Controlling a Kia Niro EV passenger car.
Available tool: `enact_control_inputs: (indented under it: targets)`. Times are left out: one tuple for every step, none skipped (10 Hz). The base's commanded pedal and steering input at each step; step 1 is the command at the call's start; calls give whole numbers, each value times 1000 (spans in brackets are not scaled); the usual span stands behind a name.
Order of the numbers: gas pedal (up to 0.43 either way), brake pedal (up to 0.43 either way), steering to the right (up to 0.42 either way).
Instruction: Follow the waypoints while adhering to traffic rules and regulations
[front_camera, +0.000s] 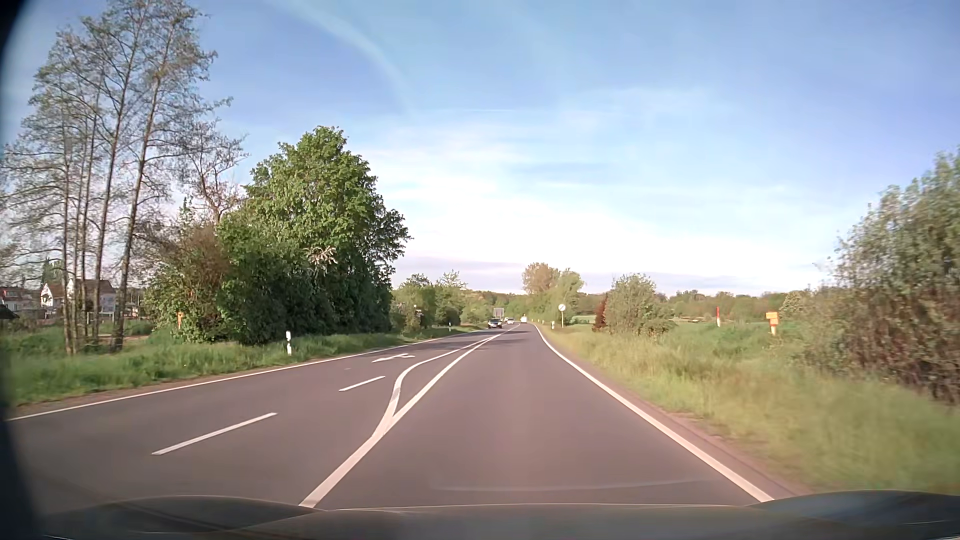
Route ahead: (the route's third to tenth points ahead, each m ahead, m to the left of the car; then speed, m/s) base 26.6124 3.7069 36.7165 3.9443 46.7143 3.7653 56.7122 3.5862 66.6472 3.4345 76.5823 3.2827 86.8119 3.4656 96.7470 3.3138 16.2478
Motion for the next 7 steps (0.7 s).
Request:
enact_control_inputs:
  targets:
    - [441, 0, -3]
    - [441, 0, -3]
    - [441, 0, -1]
    - [441, 0, 0]
    - [441, 0, 0]
    - [441, 0, 0]
    - [441, 0, 0]
